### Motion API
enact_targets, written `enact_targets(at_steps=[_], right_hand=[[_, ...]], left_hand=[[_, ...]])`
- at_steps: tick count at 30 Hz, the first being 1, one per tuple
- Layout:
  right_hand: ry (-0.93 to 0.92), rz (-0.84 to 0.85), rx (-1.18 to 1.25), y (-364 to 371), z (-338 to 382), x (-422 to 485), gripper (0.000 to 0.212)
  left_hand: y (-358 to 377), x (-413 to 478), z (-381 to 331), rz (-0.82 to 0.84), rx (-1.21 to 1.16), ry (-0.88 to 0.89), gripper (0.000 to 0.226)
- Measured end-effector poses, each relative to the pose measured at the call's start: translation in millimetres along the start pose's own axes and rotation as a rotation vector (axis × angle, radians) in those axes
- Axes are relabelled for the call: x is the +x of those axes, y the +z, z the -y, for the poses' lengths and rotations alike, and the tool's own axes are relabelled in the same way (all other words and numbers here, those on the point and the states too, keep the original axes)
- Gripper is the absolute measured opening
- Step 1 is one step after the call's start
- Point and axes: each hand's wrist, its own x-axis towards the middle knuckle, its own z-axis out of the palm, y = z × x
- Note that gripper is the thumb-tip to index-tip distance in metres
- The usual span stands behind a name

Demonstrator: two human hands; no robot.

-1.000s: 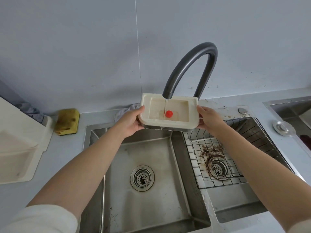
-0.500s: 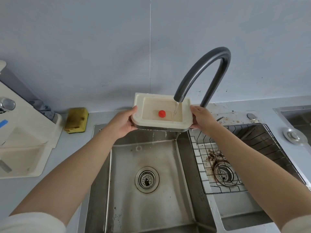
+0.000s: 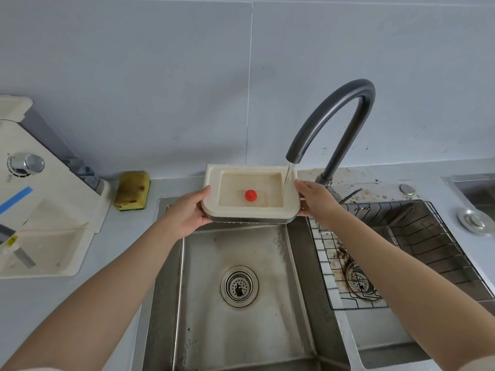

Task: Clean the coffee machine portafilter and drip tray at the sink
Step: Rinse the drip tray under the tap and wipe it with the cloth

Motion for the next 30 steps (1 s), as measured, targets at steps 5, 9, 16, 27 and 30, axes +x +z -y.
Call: enact_targets(at_steps=[5, 9, 16, 27, 30], right_hand=[[0.018, 0.026, 0.016, 2.2, -6.9, -8.3, 0.033], [0.023, 0.048, 0.017, 1.2, -14.0, -14.6, 0.027], [-0.026, 0.032, -0.033, -6.9, -15.9, -27.7, 0.022], [-0.066, 0.002, -0.079, -25.3, -12.6, -44.6, 0.032], [-0.090, 0.000, -0.093, -30.0, -9.9, -47.8, 0.032]], left_hand=[[-5.6, -7.6, 8.3, 0.008, -0.001, -0.011, 0.019], [-8.0, -13.0, 16.3, 0.015, 0.000, -0.022, 0.021], [-4.2, -16.6, 33.4, 0.025, -0.065, -0.068, 0.016], [9.2, -12.0, 51.4, 0.155, -0.107, -0.101, 0.021], [12.0, -9.8, 52.9, 0.170, -0.078, -0.093, 0.020]])
